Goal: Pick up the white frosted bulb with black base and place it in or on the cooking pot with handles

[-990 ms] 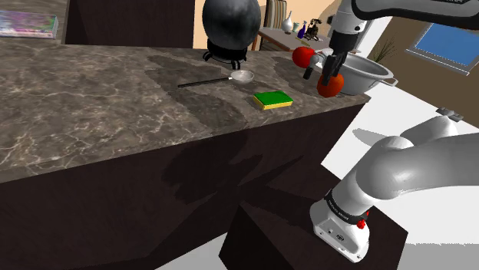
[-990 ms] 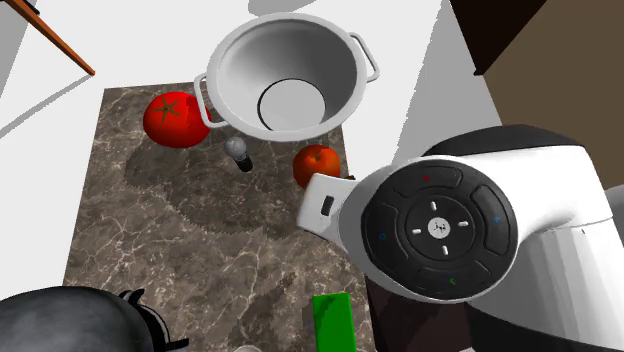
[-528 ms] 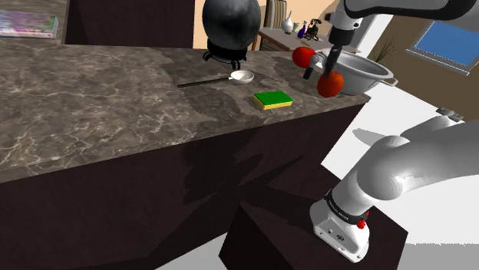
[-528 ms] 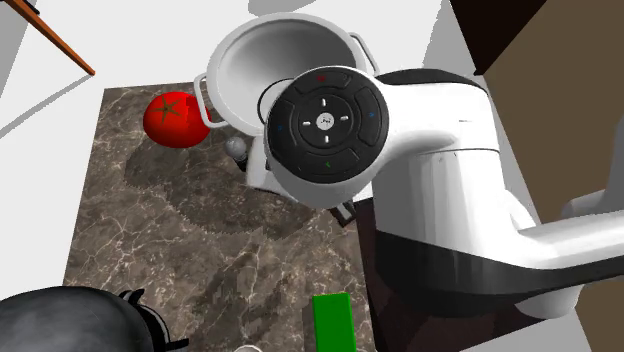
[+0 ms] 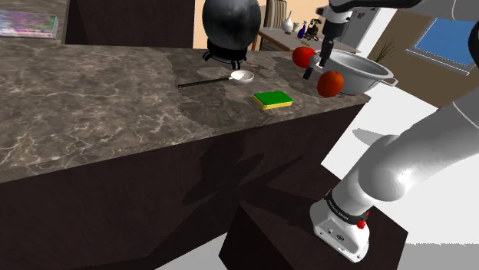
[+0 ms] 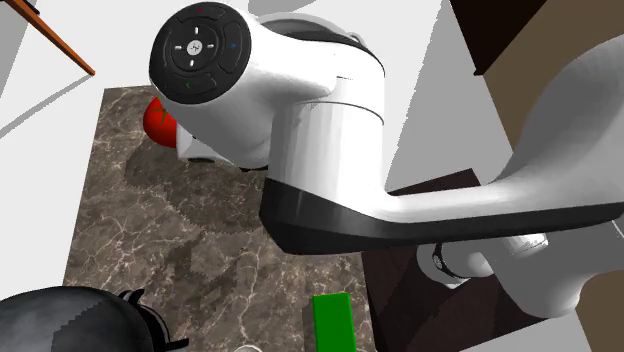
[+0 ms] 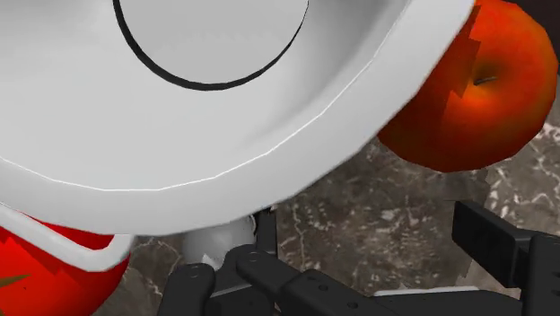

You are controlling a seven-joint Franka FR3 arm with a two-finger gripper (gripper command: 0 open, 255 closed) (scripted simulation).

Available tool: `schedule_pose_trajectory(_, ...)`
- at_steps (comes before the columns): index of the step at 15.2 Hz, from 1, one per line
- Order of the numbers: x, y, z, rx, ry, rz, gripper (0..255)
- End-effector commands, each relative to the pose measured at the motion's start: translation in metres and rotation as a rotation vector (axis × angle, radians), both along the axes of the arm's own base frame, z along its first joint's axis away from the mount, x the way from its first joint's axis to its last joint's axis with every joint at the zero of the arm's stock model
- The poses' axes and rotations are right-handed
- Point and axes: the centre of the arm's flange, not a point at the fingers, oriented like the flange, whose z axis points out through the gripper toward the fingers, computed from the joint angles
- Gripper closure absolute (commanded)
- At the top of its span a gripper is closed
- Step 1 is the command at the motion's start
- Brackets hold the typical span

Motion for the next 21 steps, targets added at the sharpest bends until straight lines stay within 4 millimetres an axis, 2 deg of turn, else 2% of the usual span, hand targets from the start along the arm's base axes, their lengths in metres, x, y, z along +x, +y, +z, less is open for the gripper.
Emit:
schedule_pose_trajectory(1,0.017,-0.017,0.001,-0.005,0.0,0.059,0)
schedule_pose_trajectory(5,0.057,-0.046,0.003,-0.01,-0.001,0.167,0)
schedule_pose_trajectory(6,0.06,-0.048,0.004,-0.01,-0.001,0.175,0)
schedule_pose_trajectory(13,0.06,-0.057,-0.035,-0.01,-0.001,0.175,0)
schedule_pose_trajectory(21,0.06,-0.057,-0.035,-0.01,-0.001,0.175,0)
